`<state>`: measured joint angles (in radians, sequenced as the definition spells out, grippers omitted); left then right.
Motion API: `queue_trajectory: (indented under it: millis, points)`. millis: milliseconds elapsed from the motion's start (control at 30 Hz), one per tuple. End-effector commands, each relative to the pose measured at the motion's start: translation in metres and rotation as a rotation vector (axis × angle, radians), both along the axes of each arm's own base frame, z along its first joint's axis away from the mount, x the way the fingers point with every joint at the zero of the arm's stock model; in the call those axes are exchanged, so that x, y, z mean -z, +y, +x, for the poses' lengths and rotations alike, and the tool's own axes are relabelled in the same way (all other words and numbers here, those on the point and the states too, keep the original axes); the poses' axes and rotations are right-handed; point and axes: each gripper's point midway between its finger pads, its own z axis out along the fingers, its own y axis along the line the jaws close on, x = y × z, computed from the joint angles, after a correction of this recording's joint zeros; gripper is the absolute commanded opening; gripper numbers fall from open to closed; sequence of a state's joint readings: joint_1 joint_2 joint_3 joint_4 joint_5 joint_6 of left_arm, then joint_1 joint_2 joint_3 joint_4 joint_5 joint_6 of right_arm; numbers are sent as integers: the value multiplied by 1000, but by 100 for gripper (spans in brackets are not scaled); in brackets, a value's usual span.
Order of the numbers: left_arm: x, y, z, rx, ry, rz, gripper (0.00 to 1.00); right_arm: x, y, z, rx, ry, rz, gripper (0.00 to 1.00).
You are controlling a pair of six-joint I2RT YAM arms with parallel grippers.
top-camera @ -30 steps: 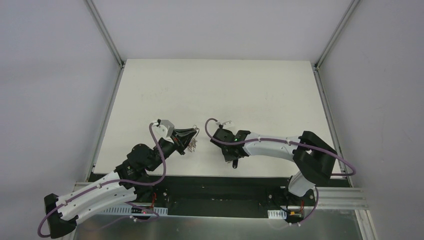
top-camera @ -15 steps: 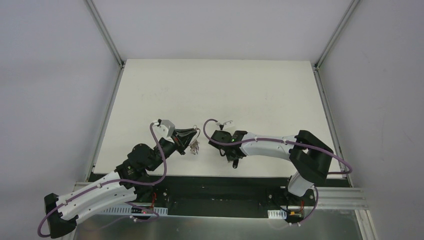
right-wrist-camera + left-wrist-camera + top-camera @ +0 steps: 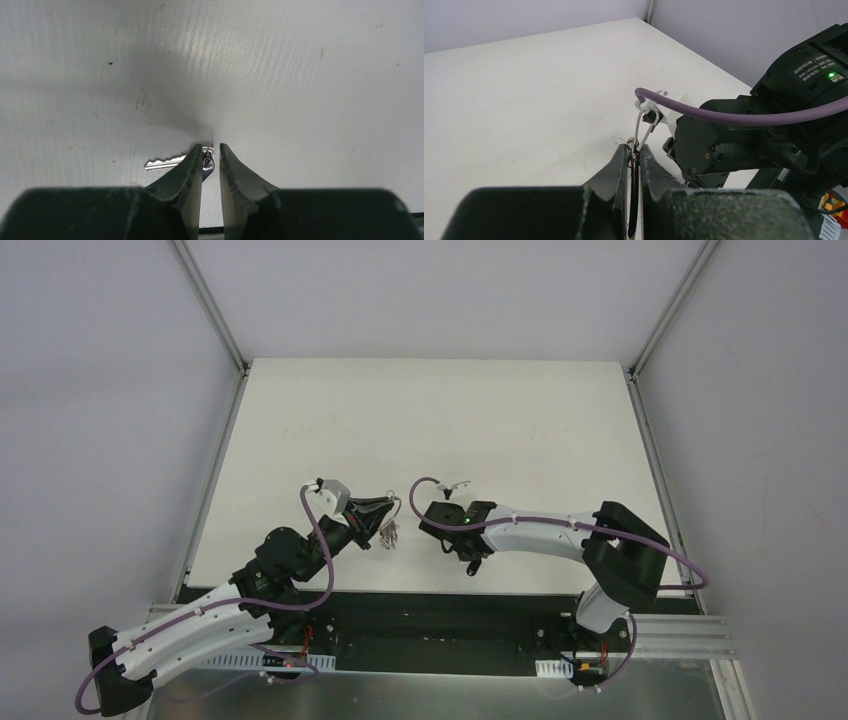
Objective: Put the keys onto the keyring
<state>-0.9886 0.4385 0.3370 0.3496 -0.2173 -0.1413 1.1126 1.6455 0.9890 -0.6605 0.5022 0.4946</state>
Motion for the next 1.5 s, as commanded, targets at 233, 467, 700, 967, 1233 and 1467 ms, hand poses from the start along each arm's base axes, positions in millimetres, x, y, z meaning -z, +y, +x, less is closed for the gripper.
queue_trajectory:
  millis: [233,467,700,967,1233,1467]
  points:
    - [-15,-1,-2,13,-33,-47,0,-24,-12,-5,54,-52,23,18]
    - [-14,-2,-1,13,-30,-45,0,-18,-9,-7,60,-40,34,18]
    - [-14,-4,-2,19,-28,-47,0,-20,10,-6,64,-40,128,30]
    - [-17,-1,-3,17,-37,-57,0,-5,11,-3,94,-41,99,32]
    - [-17,1,-3,14,-38,-59,0,2,2,-6,120,-41,57,33]
    - [-17,0,-3,14,-36,-56,0,0,-11,-8,135,-64,20,33]
